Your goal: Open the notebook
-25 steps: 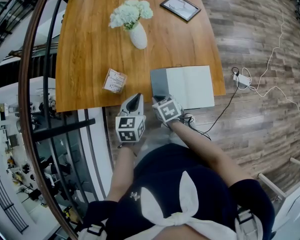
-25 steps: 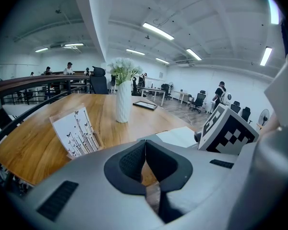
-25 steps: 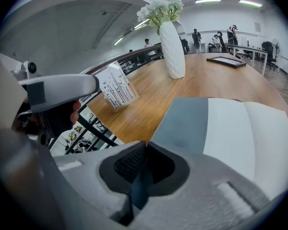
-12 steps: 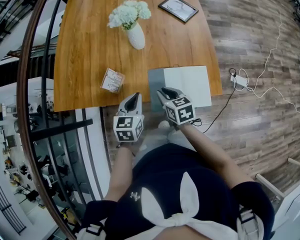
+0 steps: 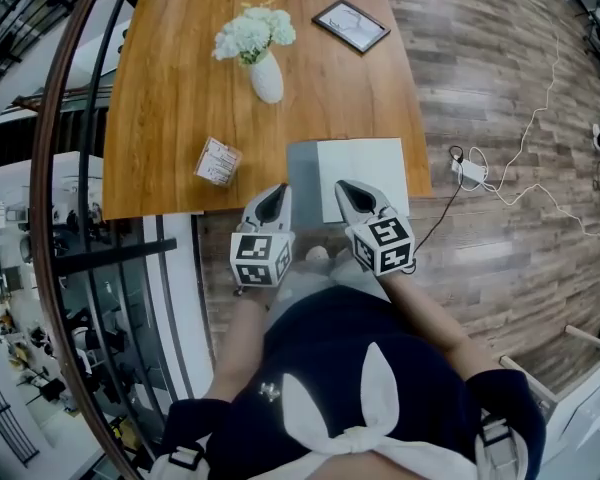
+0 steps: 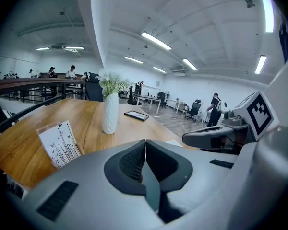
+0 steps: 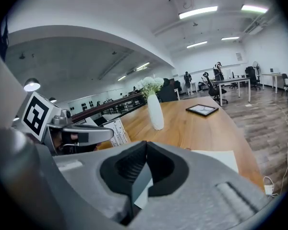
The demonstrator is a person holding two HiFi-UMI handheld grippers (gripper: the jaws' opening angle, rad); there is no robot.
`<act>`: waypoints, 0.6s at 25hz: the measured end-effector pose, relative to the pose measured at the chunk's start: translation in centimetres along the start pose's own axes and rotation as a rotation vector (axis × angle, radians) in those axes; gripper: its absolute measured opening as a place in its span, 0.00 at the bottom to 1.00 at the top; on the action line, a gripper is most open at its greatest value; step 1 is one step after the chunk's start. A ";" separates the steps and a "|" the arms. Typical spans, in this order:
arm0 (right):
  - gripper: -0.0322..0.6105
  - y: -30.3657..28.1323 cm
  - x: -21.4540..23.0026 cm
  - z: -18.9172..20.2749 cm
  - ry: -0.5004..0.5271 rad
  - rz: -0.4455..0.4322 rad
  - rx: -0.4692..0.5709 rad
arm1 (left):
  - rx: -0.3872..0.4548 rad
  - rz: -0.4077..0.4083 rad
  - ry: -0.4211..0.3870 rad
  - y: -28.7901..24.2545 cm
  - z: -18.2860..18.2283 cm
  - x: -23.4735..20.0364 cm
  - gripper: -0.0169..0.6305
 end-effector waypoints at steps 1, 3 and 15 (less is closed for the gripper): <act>0.05 0.5 0.1 0.0 0.001 -0.006 -0.001 | 0.003 0.003 0.002 0.0 -0.2 0.5 0.06; 0.05 1.2 0.5 0.1 -0.015 -0.025 -0.016 | 0.011 0.010 0.007 0.2 -0.5 1.4 0.06; 0.05 4.4 3.0 -0.3 0.012 -0.052 -0.055 | 0.040 -0.019 0.035 0.7 -1.5 5.4 0.06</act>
Point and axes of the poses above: the fingertips, and each gripper's own axes: y backward along the fingers, x to its right, z out of its underside, the point moved 3 cm from there along y, backward along the fingers, and after that the axes turned 13 degrees about -x, right-handed, at the moved point
